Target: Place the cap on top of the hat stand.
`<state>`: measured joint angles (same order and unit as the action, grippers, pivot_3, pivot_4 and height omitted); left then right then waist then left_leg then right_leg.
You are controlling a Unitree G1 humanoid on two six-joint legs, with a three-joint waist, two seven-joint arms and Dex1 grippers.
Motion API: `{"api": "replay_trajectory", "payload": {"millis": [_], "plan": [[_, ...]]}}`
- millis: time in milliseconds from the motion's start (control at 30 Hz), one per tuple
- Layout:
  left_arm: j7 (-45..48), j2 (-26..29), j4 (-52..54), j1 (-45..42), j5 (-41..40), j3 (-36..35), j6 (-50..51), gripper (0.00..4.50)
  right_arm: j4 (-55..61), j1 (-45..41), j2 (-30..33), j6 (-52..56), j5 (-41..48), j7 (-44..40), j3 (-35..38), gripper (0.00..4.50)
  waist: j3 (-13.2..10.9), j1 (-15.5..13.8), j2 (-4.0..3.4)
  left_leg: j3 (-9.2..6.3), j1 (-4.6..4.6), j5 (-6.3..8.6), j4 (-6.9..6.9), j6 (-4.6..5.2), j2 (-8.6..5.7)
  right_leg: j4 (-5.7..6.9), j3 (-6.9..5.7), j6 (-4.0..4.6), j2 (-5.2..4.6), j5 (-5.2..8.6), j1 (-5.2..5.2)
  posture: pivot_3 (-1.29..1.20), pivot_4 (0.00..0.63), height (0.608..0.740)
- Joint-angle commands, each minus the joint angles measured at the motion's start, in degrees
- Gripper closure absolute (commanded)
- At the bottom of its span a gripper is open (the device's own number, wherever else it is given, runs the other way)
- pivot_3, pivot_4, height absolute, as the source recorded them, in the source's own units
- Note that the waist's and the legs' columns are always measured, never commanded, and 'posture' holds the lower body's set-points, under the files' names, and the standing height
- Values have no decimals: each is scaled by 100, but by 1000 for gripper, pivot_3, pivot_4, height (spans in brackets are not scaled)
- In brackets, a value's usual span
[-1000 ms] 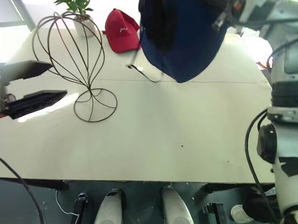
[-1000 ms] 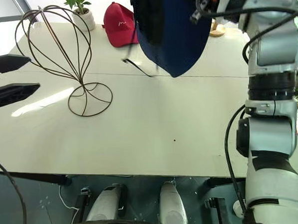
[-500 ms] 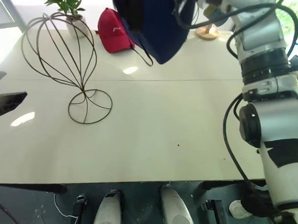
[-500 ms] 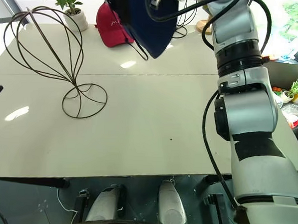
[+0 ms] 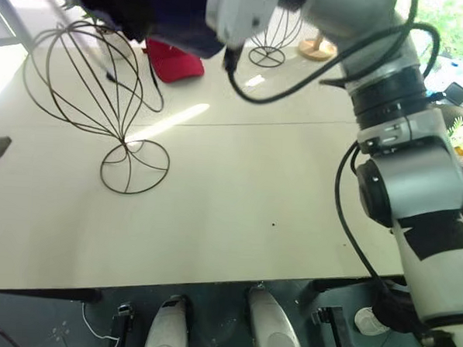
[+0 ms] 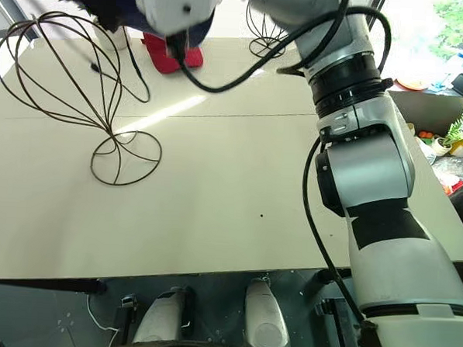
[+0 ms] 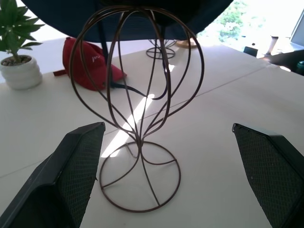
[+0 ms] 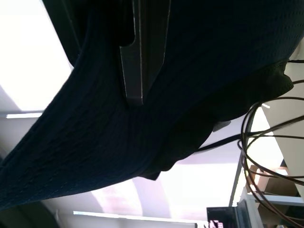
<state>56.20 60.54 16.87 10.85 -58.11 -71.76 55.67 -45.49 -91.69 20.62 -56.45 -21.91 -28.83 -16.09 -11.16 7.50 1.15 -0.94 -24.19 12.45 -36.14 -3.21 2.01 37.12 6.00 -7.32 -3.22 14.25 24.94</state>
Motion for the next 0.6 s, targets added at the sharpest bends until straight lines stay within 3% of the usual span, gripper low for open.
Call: {"api": "replay_trajectory", "payload": {"millis": [33, 433, 600], "plan": [[180, 113, -101, 144, 154, -477, -122, 0, -141, -39, -26, -568, -374, 619, -61, 4419, 2, 2, 4, 0, 0, 0, 0, 0, 0, 0, 0, 0, 0, 0, 0, 0, 150, 740], [1276, -135, -393, 1939, 614, -2196, -31, 0, 6, 585, 83, -1414, -2934, 3163, -956, 4419, 6, 18, 18, -2, 6, -4, 10, -6, 0, 5, 0, 26, 0, 15, 4, 0, 150, 740], [1356, -192, -359, 2280, 520, -2501, -13, 0, 27, 750, 94, -1413, -3547, 3903, -1305, 4419, 9, 20, 23, -4, 14, -5, 10, -8, 0, 12, 0, 42, 0, 23, 0, 0, 150, 740]]}}
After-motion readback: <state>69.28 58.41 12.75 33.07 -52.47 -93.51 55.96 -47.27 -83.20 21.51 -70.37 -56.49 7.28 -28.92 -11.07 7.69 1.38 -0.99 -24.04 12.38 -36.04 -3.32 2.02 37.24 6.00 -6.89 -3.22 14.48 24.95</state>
